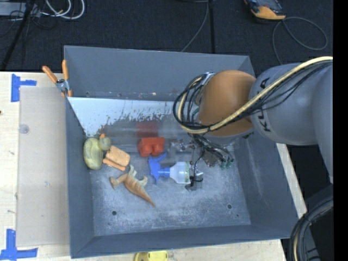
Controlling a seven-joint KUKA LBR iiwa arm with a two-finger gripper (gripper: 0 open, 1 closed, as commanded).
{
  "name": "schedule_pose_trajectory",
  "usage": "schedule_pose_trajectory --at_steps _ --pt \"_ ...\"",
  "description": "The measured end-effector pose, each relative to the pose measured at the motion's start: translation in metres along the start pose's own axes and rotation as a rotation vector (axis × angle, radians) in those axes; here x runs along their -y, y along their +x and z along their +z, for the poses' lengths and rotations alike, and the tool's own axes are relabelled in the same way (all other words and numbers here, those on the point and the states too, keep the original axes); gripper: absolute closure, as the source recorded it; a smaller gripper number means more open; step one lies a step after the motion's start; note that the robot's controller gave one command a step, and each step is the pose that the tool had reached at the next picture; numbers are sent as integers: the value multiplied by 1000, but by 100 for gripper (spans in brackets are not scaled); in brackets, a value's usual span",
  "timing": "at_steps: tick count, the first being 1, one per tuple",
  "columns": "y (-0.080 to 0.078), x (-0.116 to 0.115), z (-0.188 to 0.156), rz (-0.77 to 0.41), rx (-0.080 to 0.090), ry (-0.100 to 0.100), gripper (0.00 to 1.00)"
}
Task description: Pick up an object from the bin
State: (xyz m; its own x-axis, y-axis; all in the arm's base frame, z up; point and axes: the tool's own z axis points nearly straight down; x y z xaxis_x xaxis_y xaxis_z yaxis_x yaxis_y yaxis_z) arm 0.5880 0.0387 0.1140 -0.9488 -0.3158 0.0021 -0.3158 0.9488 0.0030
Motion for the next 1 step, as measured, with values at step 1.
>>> schedule_pose_trajectory --at_steps 1 --pt "3 11 -1 -111 3 4 0"
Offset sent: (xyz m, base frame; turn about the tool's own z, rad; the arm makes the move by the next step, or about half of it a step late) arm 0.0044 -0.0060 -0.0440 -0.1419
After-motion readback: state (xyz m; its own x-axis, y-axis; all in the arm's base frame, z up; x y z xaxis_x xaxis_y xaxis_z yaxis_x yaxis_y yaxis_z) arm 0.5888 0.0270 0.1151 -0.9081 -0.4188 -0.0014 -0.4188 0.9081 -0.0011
